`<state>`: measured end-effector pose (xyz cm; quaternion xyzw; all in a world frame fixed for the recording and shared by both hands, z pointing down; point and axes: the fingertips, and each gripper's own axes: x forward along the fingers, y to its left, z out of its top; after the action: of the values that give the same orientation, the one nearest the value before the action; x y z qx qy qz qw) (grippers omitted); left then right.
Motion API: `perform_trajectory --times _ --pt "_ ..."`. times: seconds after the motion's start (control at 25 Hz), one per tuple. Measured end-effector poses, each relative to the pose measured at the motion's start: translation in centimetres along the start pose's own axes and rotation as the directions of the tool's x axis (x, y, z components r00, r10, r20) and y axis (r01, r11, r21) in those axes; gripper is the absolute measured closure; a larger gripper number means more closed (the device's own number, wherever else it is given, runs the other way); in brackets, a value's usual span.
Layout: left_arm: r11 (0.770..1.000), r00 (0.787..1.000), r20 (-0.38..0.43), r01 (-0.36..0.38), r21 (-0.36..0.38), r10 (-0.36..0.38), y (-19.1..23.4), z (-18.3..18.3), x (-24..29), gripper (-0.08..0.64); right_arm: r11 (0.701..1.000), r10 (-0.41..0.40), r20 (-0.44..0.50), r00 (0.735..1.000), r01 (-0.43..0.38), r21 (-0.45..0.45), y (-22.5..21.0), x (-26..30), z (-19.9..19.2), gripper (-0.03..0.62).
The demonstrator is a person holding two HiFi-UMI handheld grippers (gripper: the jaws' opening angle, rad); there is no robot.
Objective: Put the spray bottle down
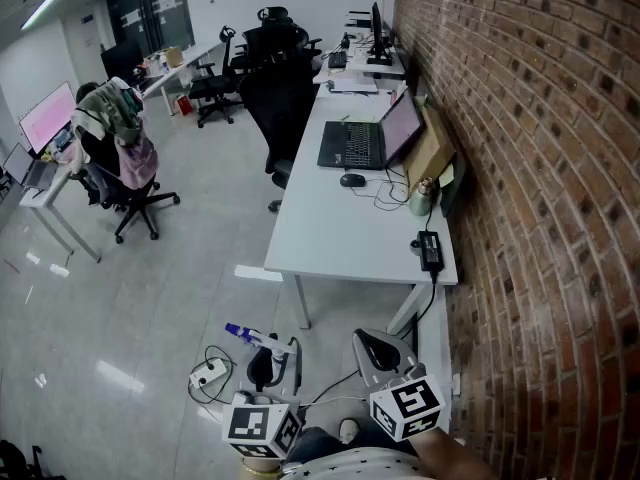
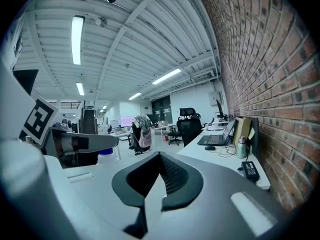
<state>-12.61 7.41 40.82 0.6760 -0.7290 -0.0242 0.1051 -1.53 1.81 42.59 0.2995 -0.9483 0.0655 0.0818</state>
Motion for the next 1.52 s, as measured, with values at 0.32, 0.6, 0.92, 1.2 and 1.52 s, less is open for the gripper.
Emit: perform_trajectory --times 0.32,0.6,0.92,1.2,1.52 --pt "0.999 1.000 0.009 -0.023 0.029 0.023 -1.8 -0.1 1.4 0.425 0.999 0.044 -0.003 0.999 -0.044 0.030 -3.6 -0.8 -1.5 0.594" --pt "1.000 1.000 0.007 0.015 0.027 -0.016 -3.0 1.8 5.7 0.425 0.998 0.008 -0.018 1.000 -0.007 0.060 -7.2 -0.7 -1.9 0.594" --pt "0.993 0.995 -0.001 0.103 0.052 -0.103 -2.2 4.0 16.5 0.425 0.998 -0.041 -0.032 0.999 0.043 0.054 -11.6 4.2 -1.1 0.594" --pt "0.967 0.969 0.015 0.243 0.082 -0.245 -1.4 7.0 29.5 0.425 0.986 -0.152 -0.047 0.987 0.154 0.061 -17.1 11.9 0.8 0.594" --pt "0.930 0.933 0.055 0.348 0.119 -0.356 -0.5 7.6 41.4 0.425 0.973 -0.212 -0.094 0.973 0.219 0.067 -20.6 19.5 2.0 0.594"
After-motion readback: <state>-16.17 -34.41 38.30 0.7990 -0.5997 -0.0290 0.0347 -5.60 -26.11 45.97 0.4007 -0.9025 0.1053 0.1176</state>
